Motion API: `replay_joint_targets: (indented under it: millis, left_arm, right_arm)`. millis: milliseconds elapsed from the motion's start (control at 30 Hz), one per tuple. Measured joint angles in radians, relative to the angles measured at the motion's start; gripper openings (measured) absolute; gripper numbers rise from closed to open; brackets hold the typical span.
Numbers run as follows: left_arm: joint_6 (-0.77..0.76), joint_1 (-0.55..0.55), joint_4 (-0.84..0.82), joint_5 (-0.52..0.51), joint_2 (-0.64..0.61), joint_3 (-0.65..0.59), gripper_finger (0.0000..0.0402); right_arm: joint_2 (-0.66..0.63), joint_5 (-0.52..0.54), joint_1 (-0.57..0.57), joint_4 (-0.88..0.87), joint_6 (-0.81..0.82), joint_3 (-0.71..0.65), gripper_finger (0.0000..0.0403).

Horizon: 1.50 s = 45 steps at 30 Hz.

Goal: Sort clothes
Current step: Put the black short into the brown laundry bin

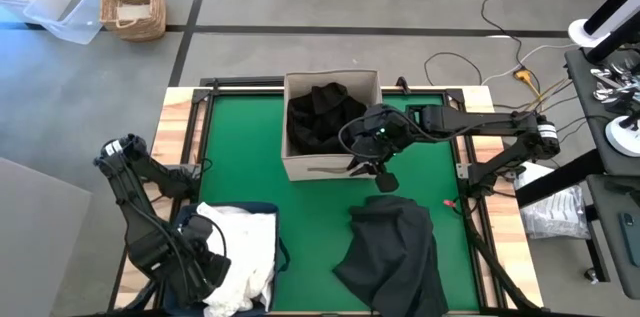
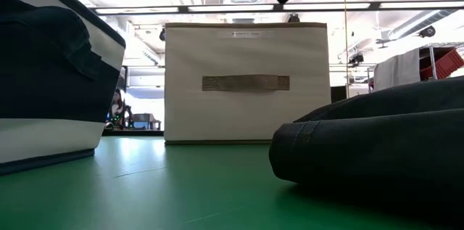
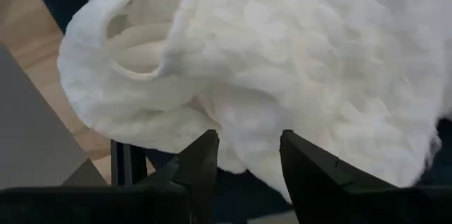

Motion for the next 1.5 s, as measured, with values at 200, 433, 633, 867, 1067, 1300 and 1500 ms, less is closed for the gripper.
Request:
replay_joint_targets:
  millis: [200, 433, 633, 867, 1067, 1300, 1500]
  left_arm:
    - [0.121, 0.000, -0.001, -0.030, 0.000, 0.062, 0.0135]
    - [0.227, -0.003, 0.000, -0.140, -0.004, 0.187, 0.0135]
    - [0.440, -0.003, 0.002, -0.611, -0.004, 0.321, 0.0135]
    - [0.835, 0.006, 0.007, -1.041, 0.045, 0.483, 0.0135]
    - [1.086, 0.016, 0.009, -1.191, 0.126, 0.567, 0.0135]
    - [1.247, 0.029, 0.004, -1.262, 0.235, 0.618, 0.0135]
    - [1.299, 0.048, 0.000, -1.360, 0.298, 0.622, 0.0135]
  right_arm:
    - [-0.032, 0.003, 0.005, -0.072, 0.029, 0.066, 0.0054]
    - [-0.107, 0.003, 0.046, -0.123, 0.058, 0.074, 0.0054]
    - [-0.173, 0.003, 0.126, -0.222, 0.058, 0.074, 0.0048]
    - [-0.203, 0.004, 0.253, -0.340, 0.065, 0.074, 0.0047]
    - [-0.182, 0.027, 0.363, -0.423, 0.199, 0.064, 0.0049]
    - [-0.147, 0.212, 0.461, -0.587, 0.353, 0.053, 0.0050]
    - [-0.139, 0.284, 0.495, -0.647, 0.460, -0.020, 0.0050]
